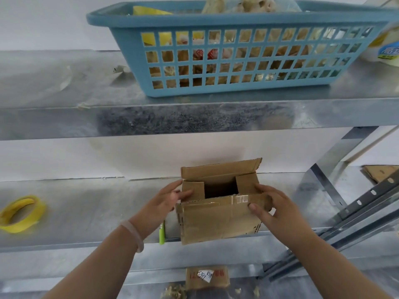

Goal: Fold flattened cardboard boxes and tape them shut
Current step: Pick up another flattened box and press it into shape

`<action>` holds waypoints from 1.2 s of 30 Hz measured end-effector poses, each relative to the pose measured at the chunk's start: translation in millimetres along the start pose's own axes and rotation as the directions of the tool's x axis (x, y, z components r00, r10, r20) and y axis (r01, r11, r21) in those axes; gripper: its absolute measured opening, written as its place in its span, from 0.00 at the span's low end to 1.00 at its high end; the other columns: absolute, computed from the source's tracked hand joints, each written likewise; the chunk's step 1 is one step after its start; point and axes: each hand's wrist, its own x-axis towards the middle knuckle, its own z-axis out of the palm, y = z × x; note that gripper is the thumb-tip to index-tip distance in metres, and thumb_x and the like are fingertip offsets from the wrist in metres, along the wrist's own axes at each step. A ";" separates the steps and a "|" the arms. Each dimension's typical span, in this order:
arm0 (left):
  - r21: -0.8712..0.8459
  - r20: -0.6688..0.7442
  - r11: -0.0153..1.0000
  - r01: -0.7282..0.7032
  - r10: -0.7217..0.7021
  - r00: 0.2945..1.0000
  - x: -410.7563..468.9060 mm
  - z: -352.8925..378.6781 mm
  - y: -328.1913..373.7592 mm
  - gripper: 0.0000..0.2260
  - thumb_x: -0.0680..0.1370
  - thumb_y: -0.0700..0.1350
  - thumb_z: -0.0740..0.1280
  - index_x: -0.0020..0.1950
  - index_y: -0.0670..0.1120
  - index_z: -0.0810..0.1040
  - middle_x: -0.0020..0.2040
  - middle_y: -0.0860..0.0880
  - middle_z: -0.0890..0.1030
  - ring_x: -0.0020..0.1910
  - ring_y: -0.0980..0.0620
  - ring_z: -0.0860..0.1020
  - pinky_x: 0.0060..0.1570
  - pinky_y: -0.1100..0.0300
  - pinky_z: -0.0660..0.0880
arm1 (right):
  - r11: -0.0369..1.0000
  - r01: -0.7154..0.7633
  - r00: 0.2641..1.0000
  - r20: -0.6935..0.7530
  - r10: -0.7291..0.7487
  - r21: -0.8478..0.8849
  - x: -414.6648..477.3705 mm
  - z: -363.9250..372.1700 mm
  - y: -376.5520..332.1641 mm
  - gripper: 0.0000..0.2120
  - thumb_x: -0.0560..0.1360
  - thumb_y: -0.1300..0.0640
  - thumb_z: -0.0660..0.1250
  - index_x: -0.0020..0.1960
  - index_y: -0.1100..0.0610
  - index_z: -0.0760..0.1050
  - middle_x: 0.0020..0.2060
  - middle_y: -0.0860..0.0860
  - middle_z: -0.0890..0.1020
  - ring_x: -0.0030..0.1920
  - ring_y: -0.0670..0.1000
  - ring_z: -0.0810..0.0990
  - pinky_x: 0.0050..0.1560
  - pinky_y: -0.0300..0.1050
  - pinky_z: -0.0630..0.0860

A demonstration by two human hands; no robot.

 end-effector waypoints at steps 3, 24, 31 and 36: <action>0.205 -0.081 0.977 -0.049 0.067 0.995 1.4 10.0 -7.7 0.30 0.63 0.72 0.68 0.61 0.62 0.74 0.70 0.64 0.65 0.66 0.69 0.65 0.58 0.66 0.72 | 0.999 -0.025 1.000 0.017 0.025 -0.029 6.0 0.2 0.4 0.26 0.73 0.42 0.69 0.69 0.48 0.70 0.62 0.39 0.70 0.62 0.43 0.71 0.62 0.41 0.71; 0.706 0.003 0.691 -0.156 0.218 0.976 23.1 28.8 -16.5 0.29 0.74 0.69 0.51 0.74 0.61 0.63 0.78 0.56 0.39 0.76 0.50 0.53 0.74 0.56 0.53 | 0.868 0.171 0.973 0.218 -0.075 -0.467 7.2 12.9 20.0 0.43 0.69 0.22 0.37 0.77 0.42 0.33 0.76 0.38 0.31 0.77 0.43 0.34 0.76 0.43 0.42; 0.672 -0.008 0.733 -0.107 0.152 0.988 24.3 34.1 -13.1 0.29 0.76 0.64 0.60 0.76 0.61 0.57 0.72 0.62 0.27 0.77 0.51 0.49 0.75 0.55 0.52 | 0.832 0.221 0.967 0.226 -0.119 -0.508 16.9 14.1 26.7 0.44 0.68 0.21 0.38 0.79 0.40 0.42 0.78 0.41 0.39 0.79 0.48 0.39 0.75 0.48 0.46; 0.707 0.013 0.706 -0.030 0.029 0.999 40.6 33.4 -2.4 0.32 0.78 0.64 0.58 0.78 0.59 0.49 0.74 0.58 0.28 0.77 0.50 0.47 0.75 0.50 0.53 | 0.845 0.190 0.968 0.239 -0.076 -0.501 35.4 15.2 14.8 0.54 0.60 0.18 0.30 0.80 0.45 0.46 0.79 0.43 0.43 0.79 0.49 0.40 0.75 0.43 0.41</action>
